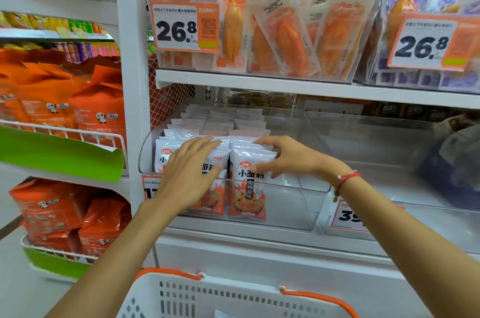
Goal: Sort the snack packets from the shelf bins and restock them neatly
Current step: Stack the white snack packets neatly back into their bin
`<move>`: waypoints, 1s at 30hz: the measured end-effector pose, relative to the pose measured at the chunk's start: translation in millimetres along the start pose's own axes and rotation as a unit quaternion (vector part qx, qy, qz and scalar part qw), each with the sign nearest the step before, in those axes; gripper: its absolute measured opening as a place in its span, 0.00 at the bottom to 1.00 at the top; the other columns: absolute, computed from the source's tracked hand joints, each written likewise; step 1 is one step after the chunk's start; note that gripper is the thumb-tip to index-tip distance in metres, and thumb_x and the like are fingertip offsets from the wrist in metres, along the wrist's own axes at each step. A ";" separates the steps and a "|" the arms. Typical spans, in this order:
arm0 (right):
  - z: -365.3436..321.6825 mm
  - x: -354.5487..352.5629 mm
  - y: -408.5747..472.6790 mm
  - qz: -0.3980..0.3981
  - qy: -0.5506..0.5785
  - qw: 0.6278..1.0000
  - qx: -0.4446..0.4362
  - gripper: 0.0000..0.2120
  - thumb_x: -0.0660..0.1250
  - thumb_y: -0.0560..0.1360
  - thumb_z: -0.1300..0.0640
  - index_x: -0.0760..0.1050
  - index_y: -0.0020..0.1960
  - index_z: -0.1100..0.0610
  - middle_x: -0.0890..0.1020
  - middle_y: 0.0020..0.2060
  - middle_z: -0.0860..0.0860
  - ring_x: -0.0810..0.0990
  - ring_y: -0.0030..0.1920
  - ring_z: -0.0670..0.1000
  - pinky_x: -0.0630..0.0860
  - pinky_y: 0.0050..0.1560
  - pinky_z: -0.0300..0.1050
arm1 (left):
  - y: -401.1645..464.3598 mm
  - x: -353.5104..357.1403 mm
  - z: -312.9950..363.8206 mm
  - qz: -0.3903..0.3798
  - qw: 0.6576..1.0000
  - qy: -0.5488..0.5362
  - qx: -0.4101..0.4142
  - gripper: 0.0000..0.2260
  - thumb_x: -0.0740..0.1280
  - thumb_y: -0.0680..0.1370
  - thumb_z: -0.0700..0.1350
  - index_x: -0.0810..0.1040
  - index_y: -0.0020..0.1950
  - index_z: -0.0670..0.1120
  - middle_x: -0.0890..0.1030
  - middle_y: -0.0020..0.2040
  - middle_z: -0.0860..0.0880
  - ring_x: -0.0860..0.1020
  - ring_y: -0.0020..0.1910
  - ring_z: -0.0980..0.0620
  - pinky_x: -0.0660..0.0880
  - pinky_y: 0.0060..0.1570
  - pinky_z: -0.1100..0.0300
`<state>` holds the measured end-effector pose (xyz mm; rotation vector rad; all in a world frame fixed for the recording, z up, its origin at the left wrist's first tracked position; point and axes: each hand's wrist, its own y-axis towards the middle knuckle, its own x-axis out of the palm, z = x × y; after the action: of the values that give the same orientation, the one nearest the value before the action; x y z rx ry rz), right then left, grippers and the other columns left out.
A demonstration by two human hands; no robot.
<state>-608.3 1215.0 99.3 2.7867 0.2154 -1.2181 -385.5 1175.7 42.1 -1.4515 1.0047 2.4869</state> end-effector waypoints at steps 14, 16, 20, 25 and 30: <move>1.5 11.5 3.2 0.157 -0.182 0.967 -0.084 0.33 0.74 0.68 0.40 0.68 0.69 0.48 0.72 0.60 0.49 0.71 0.56 0.48 0.72 0.55 0.44 | -1.0 -3.9 -0.5 0.011 1.000 0.000 -0.003 0.22 0.63 0.80 0.46 0.65 0.75 0.52 0.67 0.72 0.55 0.59 0.73 0.54 0.59 0.70 0.54; 1.4 17.7 -0.3 0.154 -0.181 0.964 -0.116 0.29 0.71 0.72 0.43 0.69 0.70 0.47 0.72 0.62 0.50 0.68 0.61 0.51 0.71 0.59 0.46 | -0.4 -4.0 -0.5 0.009 1.000 -0.004 -0.003 0.22 0.63 0.80 0.46 0.65 0.75 0.52 0.67 0.72 0.55 0.59 0.73 0.54 0.59 0.70 0.54; 5.7 29.4 -1.1 0.143 -0.248 0.952 -0.106 0.25 0.66 0.77 0.47 0.66 0.73 0.49 0.71 0.67 0.51 0.64 0.66 0.54 0.69 0.60 0.49 | -0.8 -4.0 0.0 0.004 1.000 0.001 0.001 0.23 0.63 0.80 0.45 0.64 0.75 0.52 0.66 0.74 0.54 0.58 0.73 0.54 0.59 0.70 0.53; 2.8 36.1 -16.9 0.200 -0.293 0.923 -0.148 0.27 0.66 0.76 0.44 0.66 0.73 0.49 0.69 0.69 0.52 0.64 0.69 0.55 0.66 0.66 0.52 | -15.5 -8.0 5.0 0.076 0.997 0.002 0.020 0.23 0.65 0.79 0.43 0.66 0.74 0.49 0.67 0.74 0.51 0.61 0.74 0.51 0.57 0.71 0.54; 13.8 78.7 -73.7 0.313 -0.193 0.896 -0.248 0.15 0.67 0.76 0.51 0.76 0.61 0.53 0.78 0.57 0.50 0.74 0.57 0.52 0.73 0.54 0.45 | -81.9 -1.1 18.1 0.215 0.973 -0.084 -0.004 0.15 0.64 0.78 0.42 0.77 0.64 0.48 0.77 0.63 0.54 0.70 0.64 0.54 0.63 0.64 0.62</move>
<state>-577.6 1293.0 30.0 1.8966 -0.3346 -1.2651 -366.6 1250.3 8.7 -1.0918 1.4004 2.8434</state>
